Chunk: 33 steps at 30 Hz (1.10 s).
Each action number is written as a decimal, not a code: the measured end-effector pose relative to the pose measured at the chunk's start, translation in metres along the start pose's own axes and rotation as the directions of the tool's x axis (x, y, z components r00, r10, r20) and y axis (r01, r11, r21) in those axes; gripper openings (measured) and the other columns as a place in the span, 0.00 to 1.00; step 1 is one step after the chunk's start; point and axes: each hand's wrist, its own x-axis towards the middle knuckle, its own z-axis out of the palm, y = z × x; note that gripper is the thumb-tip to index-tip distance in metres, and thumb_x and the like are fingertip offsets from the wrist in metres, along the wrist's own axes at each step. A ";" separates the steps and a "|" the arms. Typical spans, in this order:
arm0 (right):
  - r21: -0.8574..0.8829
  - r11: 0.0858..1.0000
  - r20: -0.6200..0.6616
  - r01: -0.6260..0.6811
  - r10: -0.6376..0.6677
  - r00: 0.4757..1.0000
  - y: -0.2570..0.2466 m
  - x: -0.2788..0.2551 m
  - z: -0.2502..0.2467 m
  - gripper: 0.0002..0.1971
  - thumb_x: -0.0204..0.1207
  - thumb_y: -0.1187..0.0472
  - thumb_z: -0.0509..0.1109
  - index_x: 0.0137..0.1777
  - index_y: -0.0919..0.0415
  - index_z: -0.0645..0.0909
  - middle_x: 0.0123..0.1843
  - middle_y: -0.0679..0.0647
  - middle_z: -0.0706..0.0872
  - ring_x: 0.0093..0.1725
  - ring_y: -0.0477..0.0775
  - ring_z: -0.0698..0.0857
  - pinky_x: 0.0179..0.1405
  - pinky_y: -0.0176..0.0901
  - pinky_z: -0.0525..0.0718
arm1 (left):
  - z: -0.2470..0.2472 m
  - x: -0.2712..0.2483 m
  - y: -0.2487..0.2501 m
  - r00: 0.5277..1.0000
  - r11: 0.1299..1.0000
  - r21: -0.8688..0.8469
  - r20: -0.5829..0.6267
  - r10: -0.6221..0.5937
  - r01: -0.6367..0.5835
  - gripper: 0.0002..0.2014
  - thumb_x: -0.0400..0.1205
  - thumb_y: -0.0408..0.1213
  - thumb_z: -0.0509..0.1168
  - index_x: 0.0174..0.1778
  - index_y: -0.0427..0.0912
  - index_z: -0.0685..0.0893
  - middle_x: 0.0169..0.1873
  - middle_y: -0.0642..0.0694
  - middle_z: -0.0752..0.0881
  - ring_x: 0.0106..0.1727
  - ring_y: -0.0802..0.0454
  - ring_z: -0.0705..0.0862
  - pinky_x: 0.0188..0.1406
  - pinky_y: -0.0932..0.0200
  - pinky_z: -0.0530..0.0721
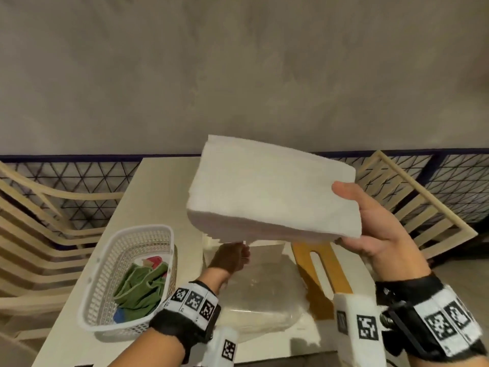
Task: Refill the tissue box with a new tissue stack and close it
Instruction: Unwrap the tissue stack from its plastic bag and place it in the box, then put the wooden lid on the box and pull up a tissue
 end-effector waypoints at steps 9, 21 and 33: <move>-0.069 0.998 -0.162 -0.010 -0.001 0.987 0.023 0.040 0.005 0.45 0.42 0.69 0.89 0.66 0.63 0.79 0.57 0.66 0.87 0.51 0.66 0.89 0.37 0.59 0.90 | -0.042 -0.036 0.046 0.962 0.638 -0.759 0.065 0.267 -0.126 0.13 0.81 0.39 0.57 0.45 0.36 0.86 0.40 0.35 0.90 0.40 0.39 0.90 0.42 0.45 0.90; -0.383 0.887 -0.636 -0.259 -0.050 0.770 -0.003 0.088 -0.042 0.26 0.66 0.63 0.77 0.65 0.62 0.78 0.57 0.62 0.88 0.57 0.61 0.86 0.50 0.58 0.88 | -0.076 -0.001 0.086 0.973 0.960 -0.220 0.112 0.203 -0.174 0.33 0.74 0.67 0.59 0.71 0.52 0.71 0.63 0.57 0.81 0.64 0.54 0.80 0.60 0.53 0.78; -0.617 0.564 -0.729 -0.548 -0.149 0.668 0.020 0.168 -0.109 0.27 0.74 0.51 0.73 0.64 0.71 0.75 0.61 0.64 0.82 0.48 0.63 0.83 0.37 0.48 0.83 | -0.081 0.075 0.056 0.982 0.997 0.015 -0.173 -0.077 0.080 0.22 0.78 0.46 0.67 0.57 0.29 0.83 0.50 0.33 0.89 0.49 0.37 0.87 0.50 0.49 0.83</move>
